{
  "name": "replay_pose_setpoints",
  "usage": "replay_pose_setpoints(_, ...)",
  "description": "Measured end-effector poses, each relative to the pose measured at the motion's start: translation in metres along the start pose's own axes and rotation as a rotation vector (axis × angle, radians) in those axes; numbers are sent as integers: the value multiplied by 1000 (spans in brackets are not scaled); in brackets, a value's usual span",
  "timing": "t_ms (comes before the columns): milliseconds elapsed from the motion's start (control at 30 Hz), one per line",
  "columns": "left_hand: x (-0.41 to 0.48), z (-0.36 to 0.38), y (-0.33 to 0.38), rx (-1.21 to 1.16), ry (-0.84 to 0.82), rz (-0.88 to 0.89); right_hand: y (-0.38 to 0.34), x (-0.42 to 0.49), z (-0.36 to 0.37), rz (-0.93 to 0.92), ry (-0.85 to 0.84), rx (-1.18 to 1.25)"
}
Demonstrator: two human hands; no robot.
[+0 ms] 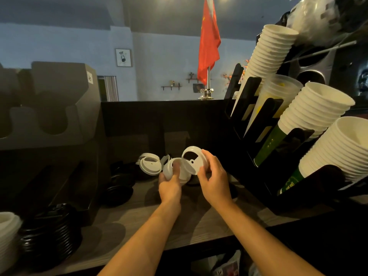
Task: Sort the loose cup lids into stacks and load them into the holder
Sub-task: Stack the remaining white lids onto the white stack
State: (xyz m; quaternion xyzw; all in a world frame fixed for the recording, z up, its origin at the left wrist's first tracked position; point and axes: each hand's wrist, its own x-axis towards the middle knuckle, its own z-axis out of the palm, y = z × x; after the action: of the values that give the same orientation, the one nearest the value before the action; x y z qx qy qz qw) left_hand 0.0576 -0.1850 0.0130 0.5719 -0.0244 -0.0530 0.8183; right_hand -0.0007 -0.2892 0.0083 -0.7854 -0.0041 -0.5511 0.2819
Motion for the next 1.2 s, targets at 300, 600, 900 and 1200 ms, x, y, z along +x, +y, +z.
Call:
replay_pose_setpoints(300,6,4,-3,-34,-41,-41,13,1,5,375,-96,292)
replay_pose_setpoints(600,4,1,-1,-27,-138,-33,15,1,2,318,-145,165)
replay_pose_setpoints(900,6,-1,-1,-45,-153,-4,8,-1,1,355,-253,305)
replay_pose_setpoints(1200,6,0,-6,-40,-220,53,7,-2,1,355,-247,307)
